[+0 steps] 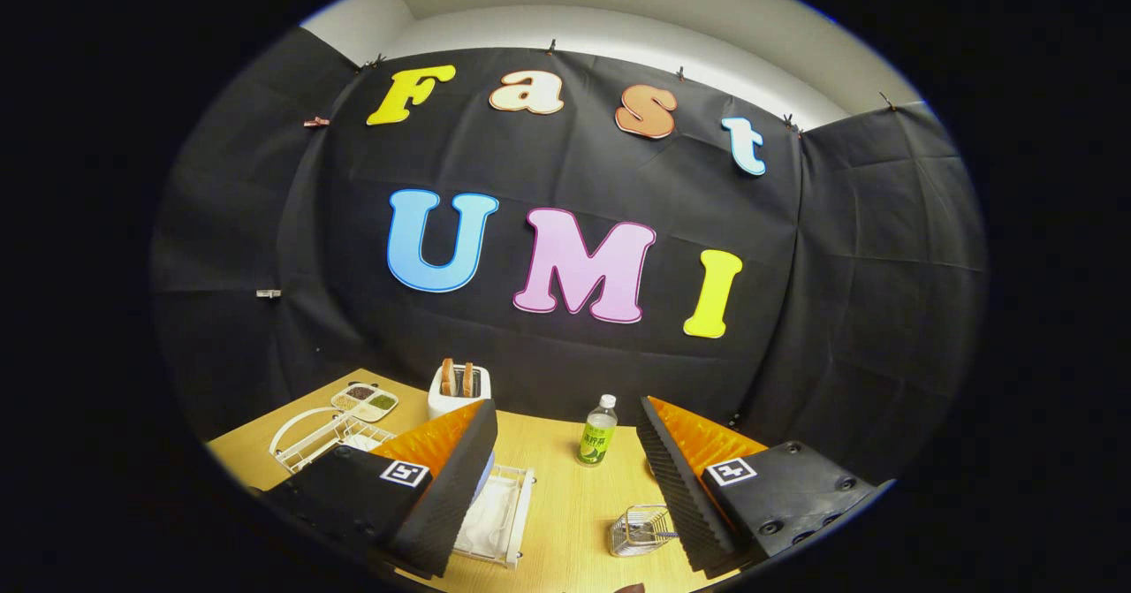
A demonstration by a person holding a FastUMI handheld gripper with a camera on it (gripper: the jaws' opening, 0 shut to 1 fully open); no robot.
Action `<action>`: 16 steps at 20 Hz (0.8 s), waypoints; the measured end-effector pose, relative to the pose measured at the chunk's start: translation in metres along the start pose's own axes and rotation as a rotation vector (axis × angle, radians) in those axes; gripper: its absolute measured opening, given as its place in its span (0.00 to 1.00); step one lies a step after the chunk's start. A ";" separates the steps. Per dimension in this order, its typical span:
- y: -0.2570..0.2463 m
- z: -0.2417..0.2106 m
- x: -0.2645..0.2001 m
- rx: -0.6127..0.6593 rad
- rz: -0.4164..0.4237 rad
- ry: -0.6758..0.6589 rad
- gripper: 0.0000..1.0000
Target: Take the plate from the dish rack, then take the spoon from the basket and place it into the plate.
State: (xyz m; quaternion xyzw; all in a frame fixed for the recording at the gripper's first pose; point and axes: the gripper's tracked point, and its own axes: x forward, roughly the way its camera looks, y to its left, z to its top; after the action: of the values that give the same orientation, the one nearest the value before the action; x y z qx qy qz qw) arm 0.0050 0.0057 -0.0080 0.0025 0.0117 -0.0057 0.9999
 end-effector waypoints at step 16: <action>0.068 -0.088 0.050 0.096 0.069 0.345 0.97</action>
State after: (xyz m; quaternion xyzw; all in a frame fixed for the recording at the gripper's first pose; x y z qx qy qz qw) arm 0.0535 0.0741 -0.0970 0.0517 0.1828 0.0286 0.9814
